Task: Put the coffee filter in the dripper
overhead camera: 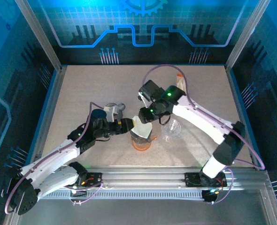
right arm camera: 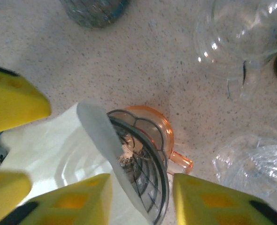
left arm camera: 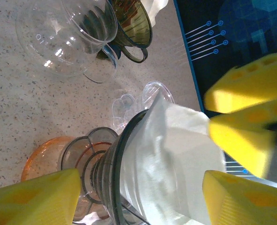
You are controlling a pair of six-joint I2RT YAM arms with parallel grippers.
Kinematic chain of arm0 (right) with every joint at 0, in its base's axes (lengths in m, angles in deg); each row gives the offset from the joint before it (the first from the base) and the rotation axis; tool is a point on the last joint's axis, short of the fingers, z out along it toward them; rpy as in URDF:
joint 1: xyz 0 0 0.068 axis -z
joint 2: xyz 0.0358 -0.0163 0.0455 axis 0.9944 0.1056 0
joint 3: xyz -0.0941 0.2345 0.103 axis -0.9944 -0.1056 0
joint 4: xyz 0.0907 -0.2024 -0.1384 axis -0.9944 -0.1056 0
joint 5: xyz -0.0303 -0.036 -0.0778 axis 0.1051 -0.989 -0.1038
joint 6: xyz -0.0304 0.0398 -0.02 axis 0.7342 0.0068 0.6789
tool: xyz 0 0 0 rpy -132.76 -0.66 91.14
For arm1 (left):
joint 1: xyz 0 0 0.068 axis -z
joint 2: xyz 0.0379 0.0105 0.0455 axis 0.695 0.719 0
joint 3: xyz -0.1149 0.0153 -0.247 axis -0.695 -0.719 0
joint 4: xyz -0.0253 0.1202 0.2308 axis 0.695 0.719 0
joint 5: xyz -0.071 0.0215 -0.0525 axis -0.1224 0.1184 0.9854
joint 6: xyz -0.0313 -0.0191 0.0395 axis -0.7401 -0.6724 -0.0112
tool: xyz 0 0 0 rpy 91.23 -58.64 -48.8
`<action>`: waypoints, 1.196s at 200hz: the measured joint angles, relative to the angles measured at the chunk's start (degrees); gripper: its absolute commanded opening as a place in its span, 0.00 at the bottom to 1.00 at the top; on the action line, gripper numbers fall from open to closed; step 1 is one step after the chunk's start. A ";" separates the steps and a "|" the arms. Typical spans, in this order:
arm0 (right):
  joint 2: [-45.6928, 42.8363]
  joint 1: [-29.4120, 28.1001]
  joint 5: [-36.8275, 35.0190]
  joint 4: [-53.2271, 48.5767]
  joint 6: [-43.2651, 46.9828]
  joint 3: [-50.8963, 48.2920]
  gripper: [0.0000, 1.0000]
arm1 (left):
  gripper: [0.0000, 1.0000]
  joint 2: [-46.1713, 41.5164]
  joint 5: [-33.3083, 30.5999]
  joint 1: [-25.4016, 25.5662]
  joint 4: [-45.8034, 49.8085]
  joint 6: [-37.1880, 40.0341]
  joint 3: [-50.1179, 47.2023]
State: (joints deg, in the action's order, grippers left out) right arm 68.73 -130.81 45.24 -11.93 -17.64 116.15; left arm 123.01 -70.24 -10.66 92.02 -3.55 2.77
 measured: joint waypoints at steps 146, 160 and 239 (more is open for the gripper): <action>-16.00 -4.35 -5.51 22.40 1.92 -23.47 0.51 | 0.71 -3.06 -0.28 0.00 0.48 -0.79 -0.63; -16.13 -4.35 -5.81 23.10 1.88 -23.61 0.41 | 0.71 -3.48 -0.61 0.00 0.63 -0.90 -0.63; -16.15 -4.92 -8.66 24.22 2.97 -24.63 0.04 | 0.69 -3.89 -1.46 0.00 1.99 -1.79 -0.68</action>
State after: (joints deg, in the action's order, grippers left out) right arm 52.57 -135.73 36.58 12.29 -14.67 91.51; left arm 119.12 -71.71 -10.66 94.01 -5.34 2.09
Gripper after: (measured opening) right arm 0.068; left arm 0.699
